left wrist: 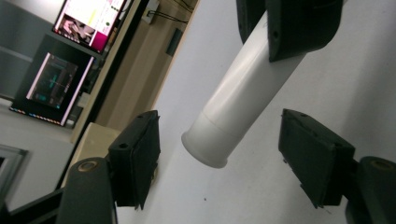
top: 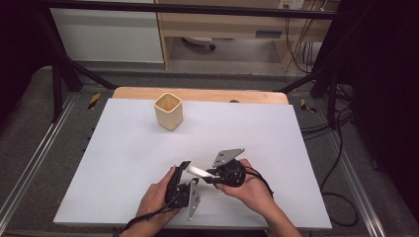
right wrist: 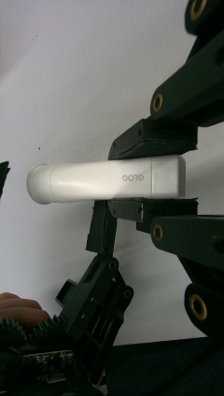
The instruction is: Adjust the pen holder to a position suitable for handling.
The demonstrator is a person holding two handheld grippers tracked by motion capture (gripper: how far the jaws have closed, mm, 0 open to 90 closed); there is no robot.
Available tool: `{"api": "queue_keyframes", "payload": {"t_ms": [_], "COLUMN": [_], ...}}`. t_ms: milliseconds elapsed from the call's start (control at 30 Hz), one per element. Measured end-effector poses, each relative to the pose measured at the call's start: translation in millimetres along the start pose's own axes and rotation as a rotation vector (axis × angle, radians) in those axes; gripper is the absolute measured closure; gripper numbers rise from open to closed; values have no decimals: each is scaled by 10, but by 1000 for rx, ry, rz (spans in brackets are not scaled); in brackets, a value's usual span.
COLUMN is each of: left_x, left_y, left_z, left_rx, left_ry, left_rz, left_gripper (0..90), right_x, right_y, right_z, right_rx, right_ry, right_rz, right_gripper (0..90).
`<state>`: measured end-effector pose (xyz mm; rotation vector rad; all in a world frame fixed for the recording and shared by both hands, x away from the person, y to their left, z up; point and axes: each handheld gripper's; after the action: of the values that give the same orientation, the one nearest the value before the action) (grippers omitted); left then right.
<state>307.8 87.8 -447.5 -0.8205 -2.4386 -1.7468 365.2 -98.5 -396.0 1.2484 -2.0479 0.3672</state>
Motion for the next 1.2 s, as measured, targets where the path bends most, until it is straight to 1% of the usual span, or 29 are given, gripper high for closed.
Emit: {"api": "queue_keyframes", "payload": {"t_ms": [100, 233, 400, 500, 600, 667, 700, 900, 1000, 1100, 1167, 1200], "left_x": [6, 10, 23, 30, 35, 44, 45, 49, 54, 53, 57, 59], "left_y": [-15, -19, -8, -16, -31, -38, -44, -44, -49, -55, -63, -67], "left_z": [-22, -29, -28, -32, -39, -46, -50, -60, -61, -66, -72, -75], "left_rx": [-36, -59, -77, -106, -140, -172, -178, -194, -212, -219, -235, -246], "left_ry": [-1, 3, 0, 0, 0, 8, 7, 12, 20, 28, 35, 32], "left_rz": [-10, -15, -27, -35, -34, -35, -34, -26, -29, -19, -16, -20], "left_gripper": [336, 365, 394, 423, 479, 511, 525, 591, 605, 622, 638, 649], "right_x": [-5, -12, -33, -45, -57, -59, -58, -56, -60, -56, -52, -44], "right_y": [10, 22, 41, 62, 72, 70, 73, 76, 78, 76, 74, 80], "right_z": [-10, -21, -29, -39, -48, -49, -49, -46, -45, -44, -42, -43], "right_rx": [7, 16, 21, 27, 27, 26, 22, 19, 26, 24, 24, 15], "right_ry": [-4, -1, 3, 2, 1, 1, 1, -10, -16, -20, -32, -36], "right_rz": [4, 3, 3, 1, 1, 1, 1, -2, -3, -10, -14, -16], "right_gripper": [713, 713, 713, 712, 713, 712, 712, 711, 709, 707, 704, 705]}}
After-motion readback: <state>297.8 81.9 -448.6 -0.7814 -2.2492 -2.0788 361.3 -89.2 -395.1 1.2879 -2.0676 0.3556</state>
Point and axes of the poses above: each handheld gripper's, and its own axes: x roughly backward along the jaws, z roughly out of its underside, y roughly to its left, and after that the axes turned 6 degrees about -x, right-handed
